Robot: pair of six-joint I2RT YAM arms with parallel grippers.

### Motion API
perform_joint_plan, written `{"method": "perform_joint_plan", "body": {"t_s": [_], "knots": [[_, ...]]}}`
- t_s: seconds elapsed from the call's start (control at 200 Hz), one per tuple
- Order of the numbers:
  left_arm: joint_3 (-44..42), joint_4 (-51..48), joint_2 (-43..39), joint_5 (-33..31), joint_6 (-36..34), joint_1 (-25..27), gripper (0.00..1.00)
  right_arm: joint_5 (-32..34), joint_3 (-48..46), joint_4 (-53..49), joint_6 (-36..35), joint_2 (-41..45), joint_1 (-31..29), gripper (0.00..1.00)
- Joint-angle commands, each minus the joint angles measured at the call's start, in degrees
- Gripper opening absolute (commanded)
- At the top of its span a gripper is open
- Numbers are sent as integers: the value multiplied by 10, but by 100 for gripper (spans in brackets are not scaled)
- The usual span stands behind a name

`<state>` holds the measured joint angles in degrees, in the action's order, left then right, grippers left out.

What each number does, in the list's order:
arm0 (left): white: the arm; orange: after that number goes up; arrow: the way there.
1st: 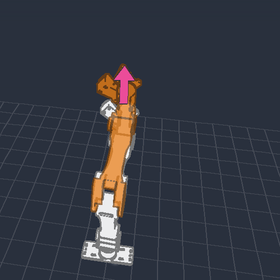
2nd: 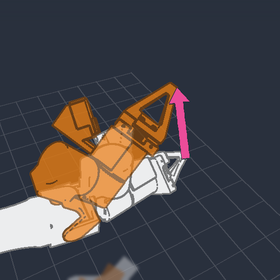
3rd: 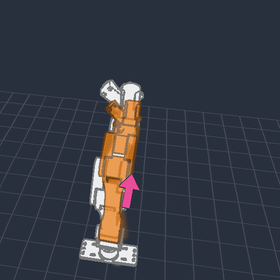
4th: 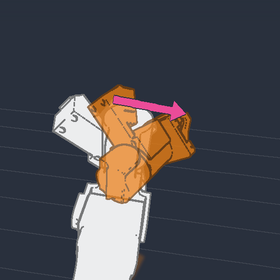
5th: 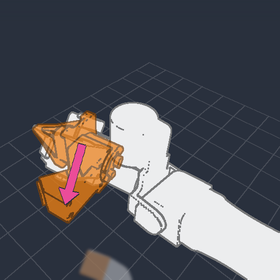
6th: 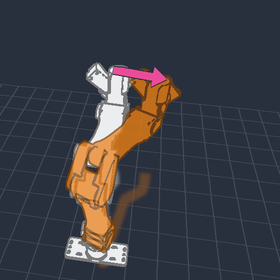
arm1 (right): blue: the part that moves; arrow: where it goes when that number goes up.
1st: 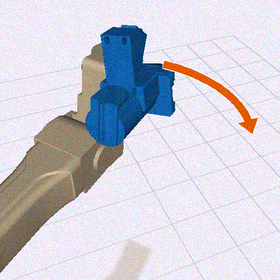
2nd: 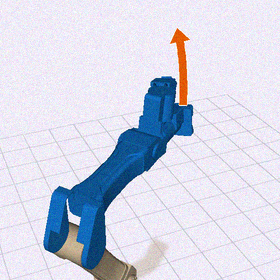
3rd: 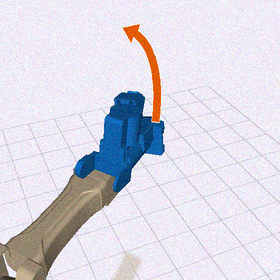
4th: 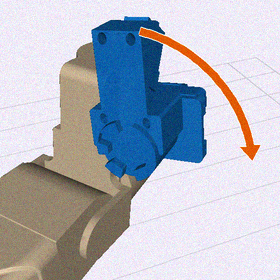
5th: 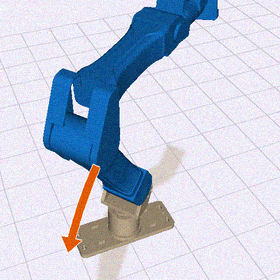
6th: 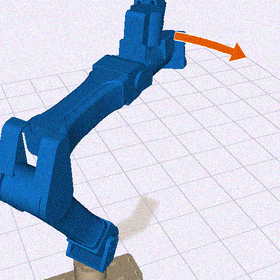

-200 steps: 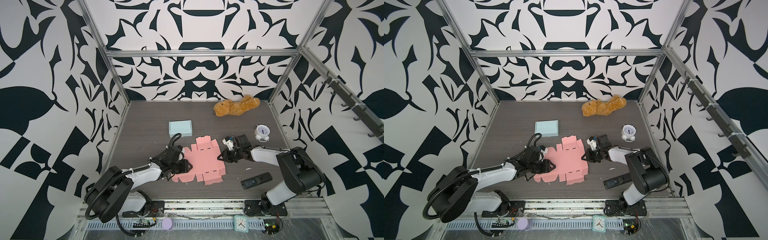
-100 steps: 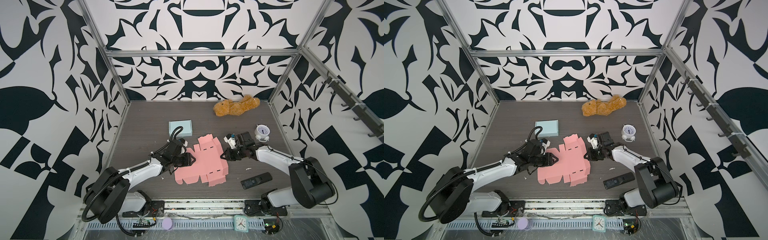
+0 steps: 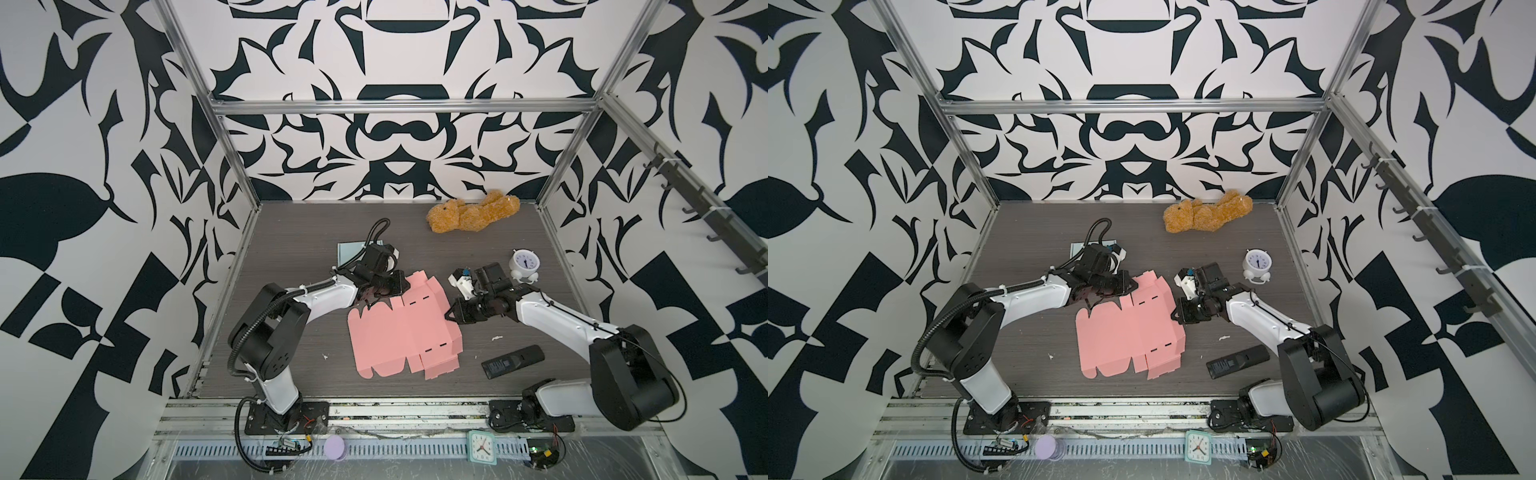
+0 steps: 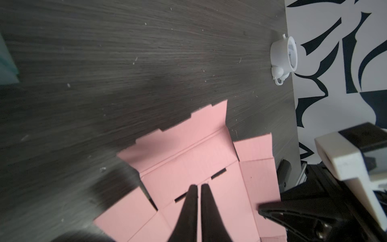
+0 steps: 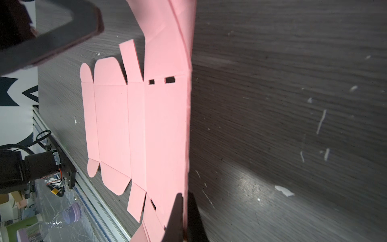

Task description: Fold the paper box

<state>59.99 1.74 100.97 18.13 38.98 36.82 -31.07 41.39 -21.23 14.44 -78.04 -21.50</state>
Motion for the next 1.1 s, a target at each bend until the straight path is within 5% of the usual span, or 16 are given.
{"method": "perform_joint_plan", "body": {"t_s": [0.0,0.665,1.095], "knots": [[31,-9,24,15,-6,-5,5,11,23,-13,-17,10,-7,0],[131,-19,109,37,-10,6,4,21,21,0,-17,0,-28,0],[106,-25,75,46,-21,31,5,32,27,-9,-27,-7,-28,0]]}}
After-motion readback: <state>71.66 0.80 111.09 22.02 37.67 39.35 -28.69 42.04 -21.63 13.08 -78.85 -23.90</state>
